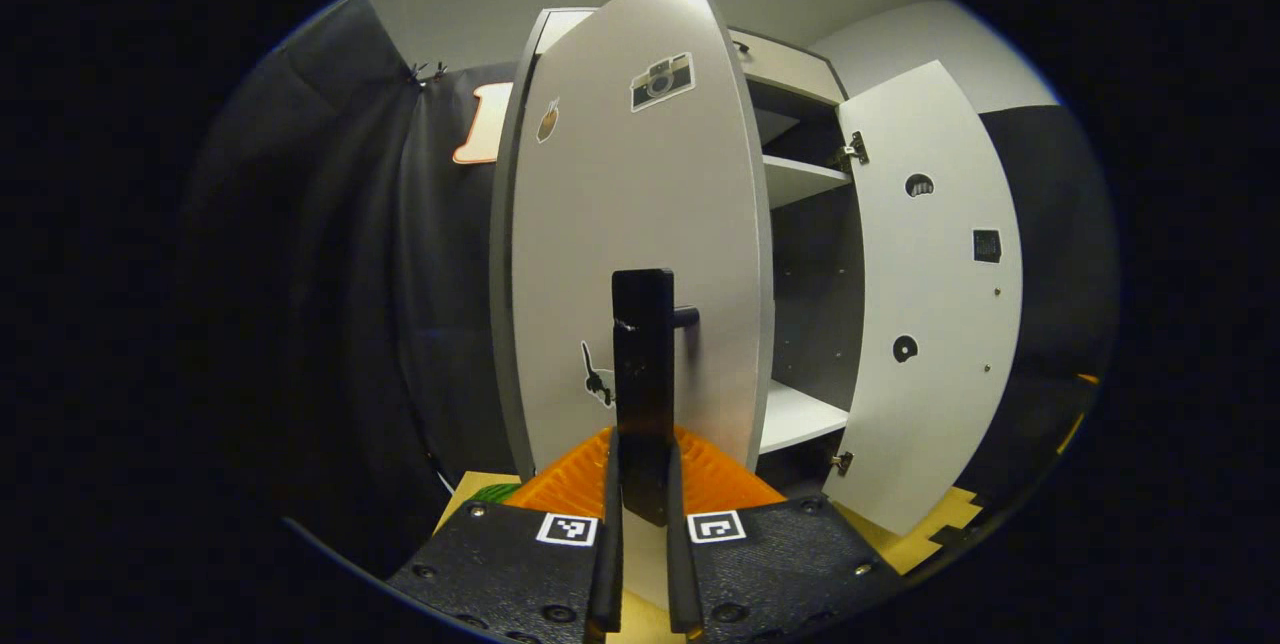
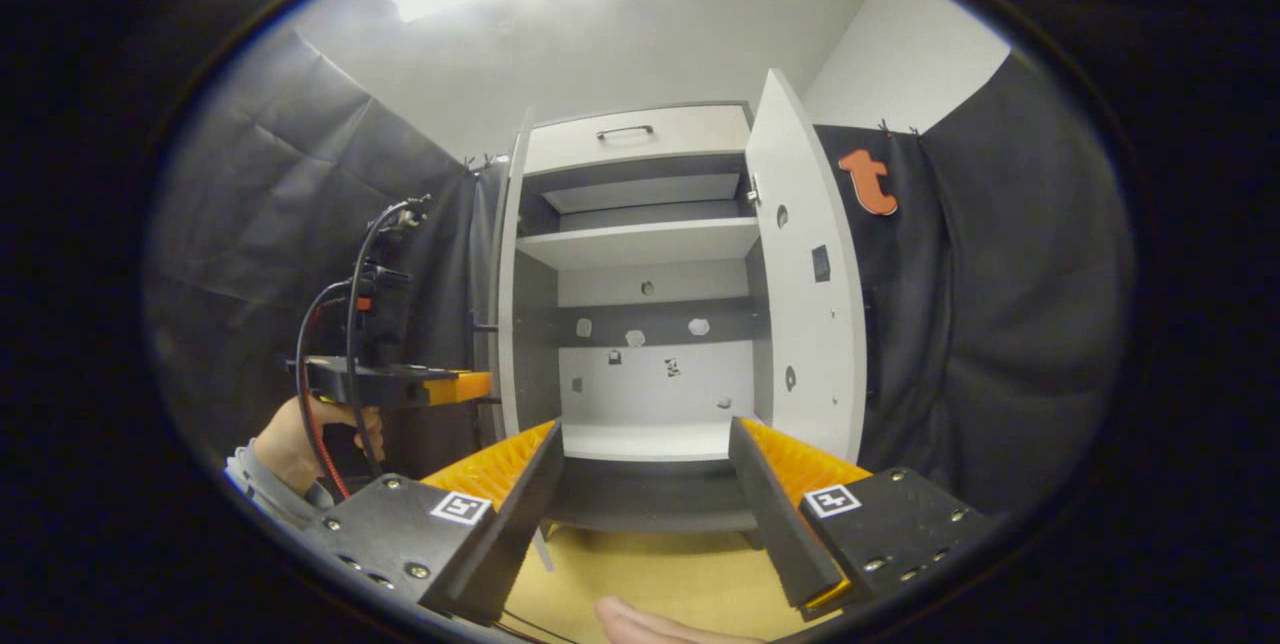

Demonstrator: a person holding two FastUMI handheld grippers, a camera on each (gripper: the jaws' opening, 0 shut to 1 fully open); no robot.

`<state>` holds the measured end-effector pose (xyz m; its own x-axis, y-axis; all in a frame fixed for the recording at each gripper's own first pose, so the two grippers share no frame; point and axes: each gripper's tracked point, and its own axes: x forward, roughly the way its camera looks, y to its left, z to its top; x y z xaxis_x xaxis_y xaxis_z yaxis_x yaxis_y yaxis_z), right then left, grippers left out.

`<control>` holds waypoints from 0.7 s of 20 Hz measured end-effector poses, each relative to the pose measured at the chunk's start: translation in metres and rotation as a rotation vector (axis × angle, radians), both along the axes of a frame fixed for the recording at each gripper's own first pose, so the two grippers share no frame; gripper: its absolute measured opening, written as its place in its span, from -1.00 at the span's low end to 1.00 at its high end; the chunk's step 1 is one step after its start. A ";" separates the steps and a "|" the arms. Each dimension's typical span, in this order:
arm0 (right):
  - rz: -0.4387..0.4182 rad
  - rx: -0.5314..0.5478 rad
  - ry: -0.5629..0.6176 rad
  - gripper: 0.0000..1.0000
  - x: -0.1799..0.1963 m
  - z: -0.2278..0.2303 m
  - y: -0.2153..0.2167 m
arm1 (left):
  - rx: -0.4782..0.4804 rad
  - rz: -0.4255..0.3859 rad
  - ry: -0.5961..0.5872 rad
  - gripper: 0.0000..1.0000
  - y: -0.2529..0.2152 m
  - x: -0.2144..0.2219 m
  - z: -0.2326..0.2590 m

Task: Open the right door of the double-door shoe cabinet with the right hand, and open the left door with the left hand.

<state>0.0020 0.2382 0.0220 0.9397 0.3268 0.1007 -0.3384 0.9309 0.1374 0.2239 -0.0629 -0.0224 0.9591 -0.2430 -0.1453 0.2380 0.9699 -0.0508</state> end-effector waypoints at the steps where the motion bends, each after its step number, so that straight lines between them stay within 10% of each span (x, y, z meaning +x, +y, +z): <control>1: -0.001 -0.001 0.003 0.95 0.001 -0.002 0.001 | 0.005 0.006 -0.002 -0.63 0.002 0.000 -0.002; 14: -0.013 -0.006 0.032 0.86 0.009 -0.022 -0.002 | 0.086 0.168 -0.027 -0.86 0.046 0.000 0.001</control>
<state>0.0112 0.2362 -0.0002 0.9467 0.3148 0.0686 -0.3216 0.9361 0.1427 0.2235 -0.0170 -0.0209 0.9890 -0.0670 -0.1321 0.0726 0.9966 0.0383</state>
